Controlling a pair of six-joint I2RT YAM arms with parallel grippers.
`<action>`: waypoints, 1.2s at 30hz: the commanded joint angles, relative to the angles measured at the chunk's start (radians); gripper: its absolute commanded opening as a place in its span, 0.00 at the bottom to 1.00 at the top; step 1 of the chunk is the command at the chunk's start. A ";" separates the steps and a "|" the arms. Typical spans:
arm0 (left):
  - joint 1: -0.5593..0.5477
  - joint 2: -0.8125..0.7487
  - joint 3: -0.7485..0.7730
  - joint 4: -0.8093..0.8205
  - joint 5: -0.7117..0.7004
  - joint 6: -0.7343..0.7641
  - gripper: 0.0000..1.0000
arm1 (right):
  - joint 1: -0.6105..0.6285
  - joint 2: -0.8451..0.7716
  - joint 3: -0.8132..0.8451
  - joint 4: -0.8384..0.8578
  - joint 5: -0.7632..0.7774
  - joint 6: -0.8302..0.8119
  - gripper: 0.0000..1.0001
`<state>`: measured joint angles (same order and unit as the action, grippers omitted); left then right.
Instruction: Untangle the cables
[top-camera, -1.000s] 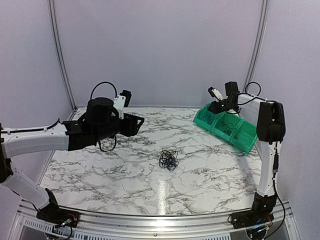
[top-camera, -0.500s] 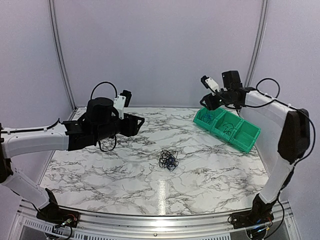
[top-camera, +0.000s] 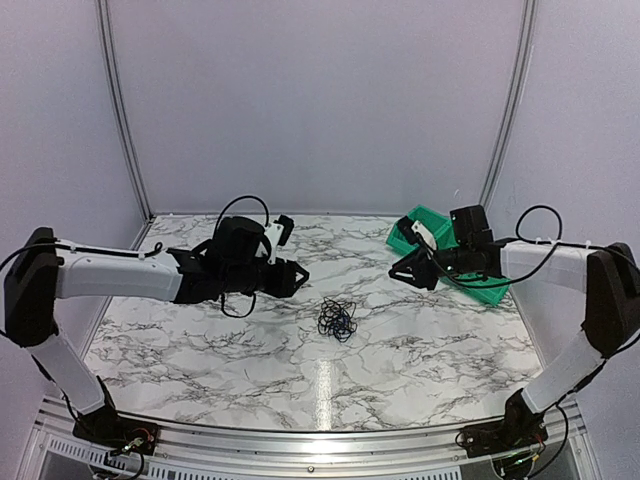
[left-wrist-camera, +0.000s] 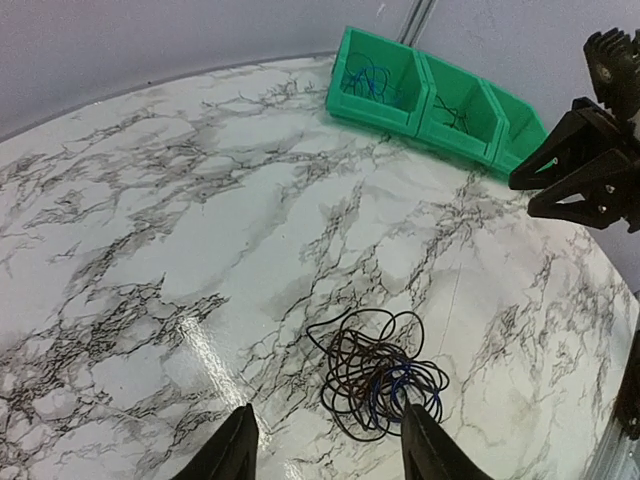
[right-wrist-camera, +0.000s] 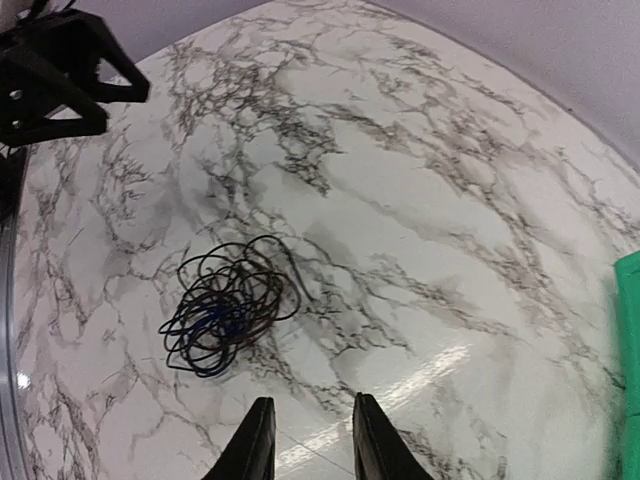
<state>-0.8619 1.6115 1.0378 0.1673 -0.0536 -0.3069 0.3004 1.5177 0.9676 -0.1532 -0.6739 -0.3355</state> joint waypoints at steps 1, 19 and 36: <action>-0.019 0.118 0.057 -0.022 0.136 -0.071 0.46 | 0.070 -0.031 -0.050 0.110 -0.138 -0.064 0.27; -0.173 0.222 0.018 0.173 0.140 -0.251 0.30 | 0.261 0.146 0.056 -0.049 -0.050 -0.167 0.35; -0.183 0.369 0.152 0.067 0.060 -0.111 0.28 | 0.195 0.136 0.071 -0.034 -0.023 -0.122 0.35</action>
<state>-1.0435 1.9324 1.1320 0.2817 0.0391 -0.4717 0.5247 1.6749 1.0218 -0.1997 -0.6933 -0.4728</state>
